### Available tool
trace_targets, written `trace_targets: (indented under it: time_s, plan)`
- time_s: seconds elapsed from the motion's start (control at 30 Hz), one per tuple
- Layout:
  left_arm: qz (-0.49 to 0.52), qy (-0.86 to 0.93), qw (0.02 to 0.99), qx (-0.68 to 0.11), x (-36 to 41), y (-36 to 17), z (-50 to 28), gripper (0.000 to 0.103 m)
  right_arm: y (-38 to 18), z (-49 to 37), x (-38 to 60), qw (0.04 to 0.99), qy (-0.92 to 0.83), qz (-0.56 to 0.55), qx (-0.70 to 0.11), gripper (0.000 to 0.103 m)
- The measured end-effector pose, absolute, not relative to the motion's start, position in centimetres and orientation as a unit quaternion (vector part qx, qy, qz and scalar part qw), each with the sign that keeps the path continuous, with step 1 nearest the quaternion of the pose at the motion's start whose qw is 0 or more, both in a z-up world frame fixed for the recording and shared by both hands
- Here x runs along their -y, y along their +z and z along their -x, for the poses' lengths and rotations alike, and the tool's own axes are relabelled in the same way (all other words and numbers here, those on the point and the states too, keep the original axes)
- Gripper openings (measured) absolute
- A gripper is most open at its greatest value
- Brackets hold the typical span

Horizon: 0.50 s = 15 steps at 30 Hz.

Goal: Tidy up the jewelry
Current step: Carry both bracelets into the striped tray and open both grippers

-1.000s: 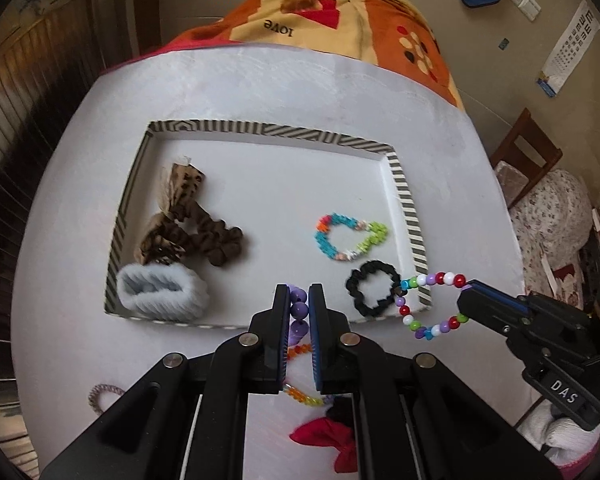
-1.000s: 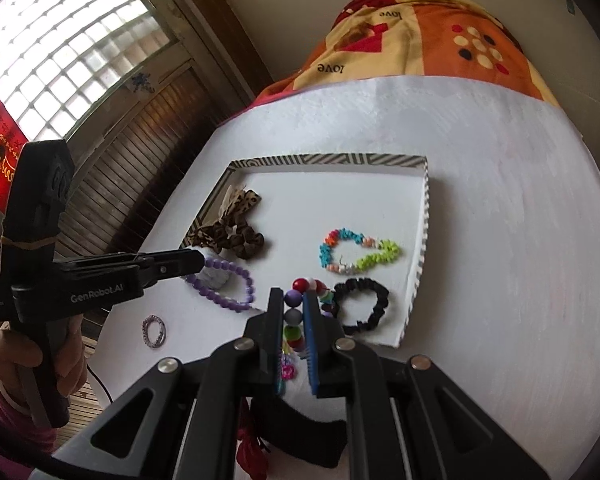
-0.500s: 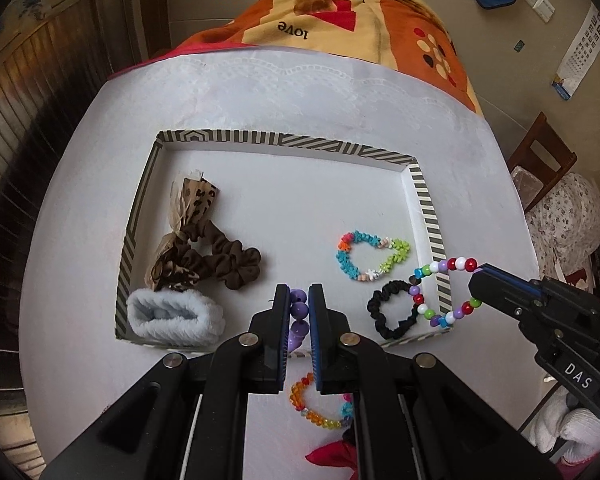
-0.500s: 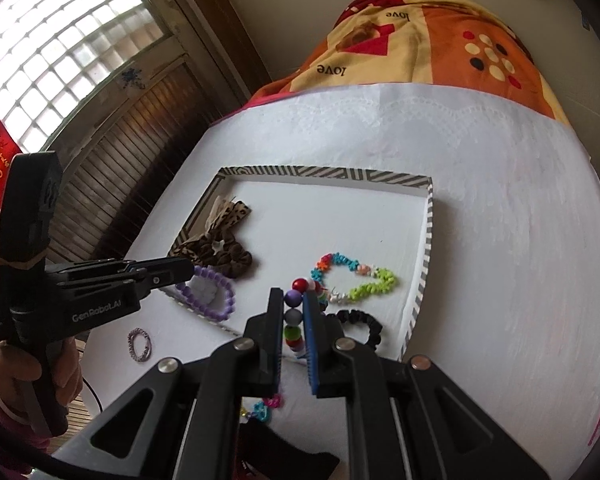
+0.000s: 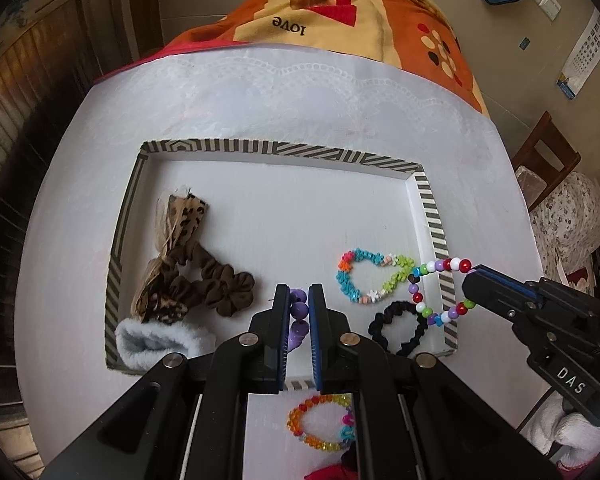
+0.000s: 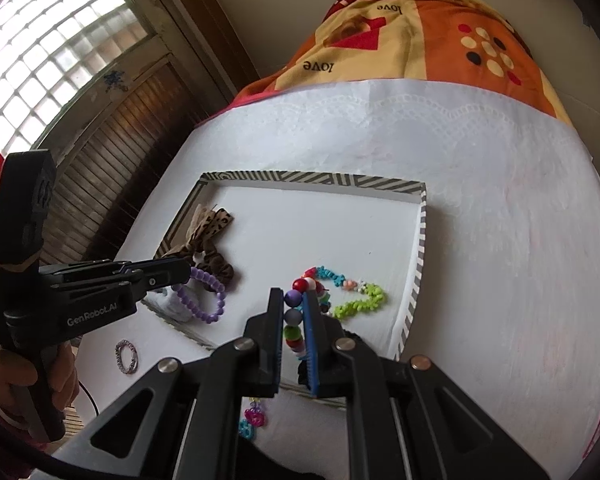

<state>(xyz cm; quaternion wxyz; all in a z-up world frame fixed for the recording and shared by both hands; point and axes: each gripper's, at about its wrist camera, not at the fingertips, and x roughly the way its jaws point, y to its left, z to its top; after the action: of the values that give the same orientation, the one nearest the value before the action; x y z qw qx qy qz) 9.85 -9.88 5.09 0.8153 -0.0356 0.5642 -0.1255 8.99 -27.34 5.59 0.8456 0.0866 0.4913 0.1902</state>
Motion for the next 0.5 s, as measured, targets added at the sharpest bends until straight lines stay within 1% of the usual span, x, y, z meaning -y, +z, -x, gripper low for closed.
trace_targets:
  time_s: [0.5]
  plan:
    - [0.052, -0.129, 0.815, -0.563, 11.5, 3.5, -16.8, 0.002, 3.5, -15.2, 26.1, 0.842, 0.183, -0.1, -0.497, 0.009]
